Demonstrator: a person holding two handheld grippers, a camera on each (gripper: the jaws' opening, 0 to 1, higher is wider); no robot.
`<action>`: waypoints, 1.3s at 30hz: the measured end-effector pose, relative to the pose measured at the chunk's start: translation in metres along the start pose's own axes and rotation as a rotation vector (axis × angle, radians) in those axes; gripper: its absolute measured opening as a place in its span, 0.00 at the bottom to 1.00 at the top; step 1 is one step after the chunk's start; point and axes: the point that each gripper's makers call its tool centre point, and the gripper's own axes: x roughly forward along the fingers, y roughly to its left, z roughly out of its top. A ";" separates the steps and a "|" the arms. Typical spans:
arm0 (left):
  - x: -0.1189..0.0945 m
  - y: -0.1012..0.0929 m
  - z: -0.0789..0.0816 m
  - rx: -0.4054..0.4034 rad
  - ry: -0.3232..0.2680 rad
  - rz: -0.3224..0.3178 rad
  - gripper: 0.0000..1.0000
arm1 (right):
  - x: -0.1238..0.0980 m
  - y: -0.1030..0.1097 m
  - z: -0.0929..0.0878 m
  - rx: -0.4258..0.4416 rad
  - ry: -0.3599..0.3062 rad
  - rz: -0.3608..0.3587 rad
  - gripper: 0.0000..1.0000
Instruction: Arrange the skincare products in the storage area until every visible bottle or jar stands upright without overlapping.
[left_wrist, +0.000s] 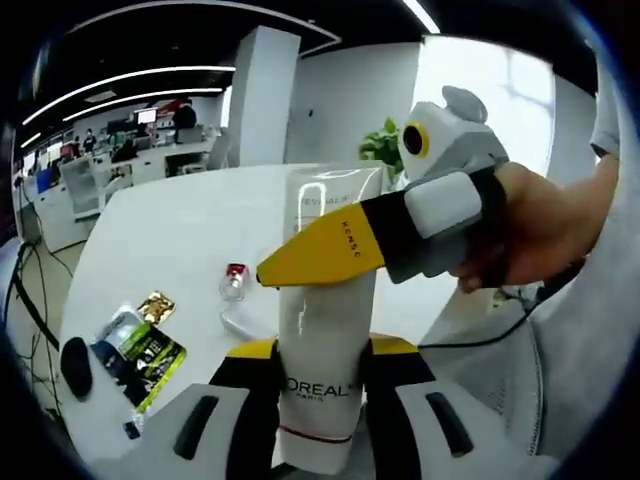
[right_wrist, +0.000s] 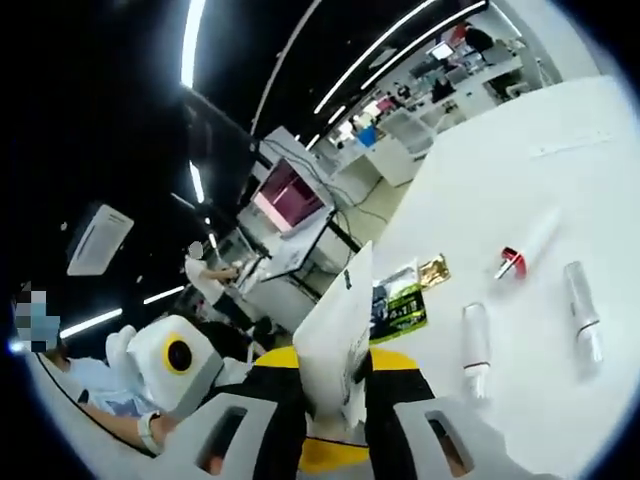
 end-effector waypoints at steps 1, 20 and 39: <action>0.002 -0.003 -0.002 0.015 0.002 -0.010 0.28 | -0.001 0.000 -0.001 -0.022 0.005 -0.004 0.12; -0.014 -0.056 0.008 -0.213 -0.161 -0.471 0.25 | -0.036 0.043 -0.021 -0.392 0.190 0.360 0.06; -0.018 -0.035 0.013 -0.328 -0.186 -0.402 0.14 | -0.016 0.038 -0.011 -0.265 0.188 0.301 0.18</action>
